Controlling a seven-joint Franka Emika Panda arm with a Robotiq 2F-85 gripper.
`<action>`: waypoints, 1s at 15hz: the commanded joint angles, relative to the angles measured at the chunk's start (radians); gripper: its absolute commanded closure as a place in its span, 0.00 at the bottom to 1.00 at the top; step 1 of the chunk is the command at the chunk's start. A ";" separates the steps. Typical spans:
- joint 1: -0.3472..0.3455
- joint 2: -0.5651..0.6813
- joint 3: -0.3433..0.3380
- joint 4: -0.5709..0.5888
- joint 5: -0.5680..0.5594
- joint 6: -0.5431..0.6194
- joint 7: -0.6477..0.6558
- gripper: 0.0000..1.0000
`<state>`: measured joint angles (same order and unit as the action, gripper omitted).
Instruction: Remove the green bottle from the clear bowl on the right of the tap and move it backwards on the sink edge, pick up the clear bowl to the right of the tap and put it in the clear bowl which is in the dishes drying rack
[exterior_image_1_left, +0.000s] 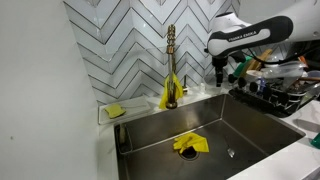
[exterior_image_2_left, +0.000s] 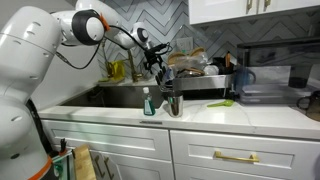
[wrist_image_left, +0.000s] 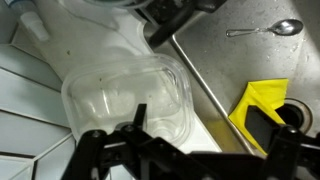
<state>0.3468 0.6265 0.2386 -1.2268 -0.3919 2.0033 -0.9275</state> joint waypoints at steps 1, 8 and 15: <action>0.041 0.098 -0.027 0.111 -0.024 -0.007 -0.035 0.06; 0.038 0.172 -0.024 0.193 -0.012 -0.003 -0.070 0.71; 0.032 0.143 -0.015 0.204 0.003 -0.031 -0.076 0.98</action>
<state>0.3794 0.7811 0.2147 -1.0373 -0.3976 2.0019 -0.9838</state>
